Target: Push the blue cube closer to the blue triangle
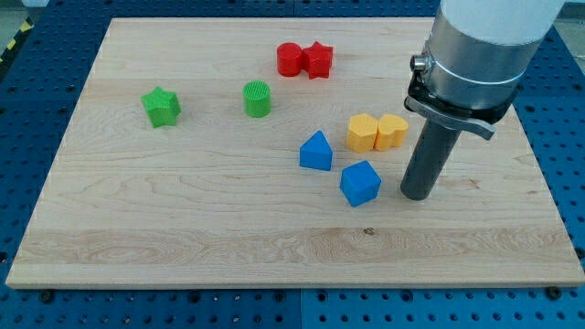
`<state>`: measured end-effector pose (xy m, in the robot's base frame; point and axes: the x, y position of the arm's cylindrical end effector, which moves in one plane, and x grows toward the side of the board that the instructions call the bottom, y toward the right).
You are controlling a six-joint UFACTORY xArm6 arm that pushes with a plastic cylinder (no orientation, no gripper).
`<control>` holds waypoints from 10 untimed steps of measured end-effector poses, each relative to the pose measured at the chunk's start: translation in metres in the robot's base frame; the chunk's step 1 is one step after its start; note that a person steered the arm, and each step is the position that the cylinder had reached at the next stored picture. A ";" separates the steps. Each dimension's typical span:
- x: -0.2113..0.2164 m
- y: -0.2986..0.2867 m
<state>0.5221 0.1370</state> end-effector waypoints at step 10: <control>-0.019 -0.084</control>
